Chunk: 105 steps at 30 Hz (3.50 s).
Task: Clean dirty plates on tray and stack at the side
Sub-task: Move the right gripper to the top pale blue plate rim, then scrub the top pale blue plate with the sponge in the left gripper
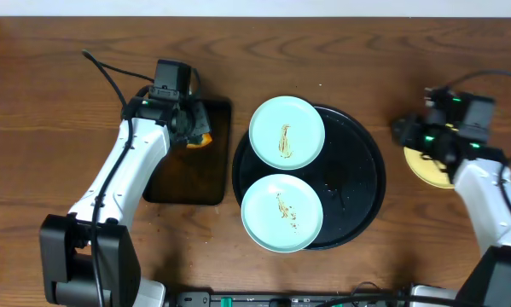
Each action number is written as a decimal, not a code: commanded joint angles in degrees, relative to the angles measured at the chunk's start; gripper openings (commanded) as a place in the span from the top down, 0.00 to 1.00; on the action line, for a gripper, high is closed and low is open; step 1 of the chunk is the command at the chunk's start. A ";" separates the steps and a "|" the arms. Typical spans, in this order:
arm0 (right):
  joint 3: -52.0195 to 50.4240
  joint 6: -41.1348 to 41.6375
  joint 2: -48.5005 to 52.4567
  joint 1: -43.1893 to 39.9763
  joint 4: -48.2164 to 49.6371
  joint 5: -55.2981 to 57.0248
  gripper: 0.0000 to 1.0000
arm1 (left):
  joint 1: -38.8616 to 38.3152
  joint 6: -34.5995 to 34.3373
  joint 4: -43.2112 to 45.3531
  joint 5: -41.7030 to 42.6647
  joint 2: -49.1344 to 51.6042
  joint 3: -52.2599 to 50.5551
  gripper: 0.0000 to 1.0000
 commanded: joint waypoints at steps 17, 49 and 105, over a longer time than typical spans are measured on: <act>0.85 8.57 16.90 21.86 11.43 9.77 0.58 | -14.73 4.98 15.98 4.85 1.40 0.31 0.91; 0.85 11.72 21.35 21.79 9.16 6.78 0.99 | -28.17 -1.01 20.00 5.86 13.33 0.11 0.91; 0.87 3.04 4.22 21.79 3.72 23.34 0.99 | -6.32 -1.29 0.44 -5.66 -0.09 0.11 0.92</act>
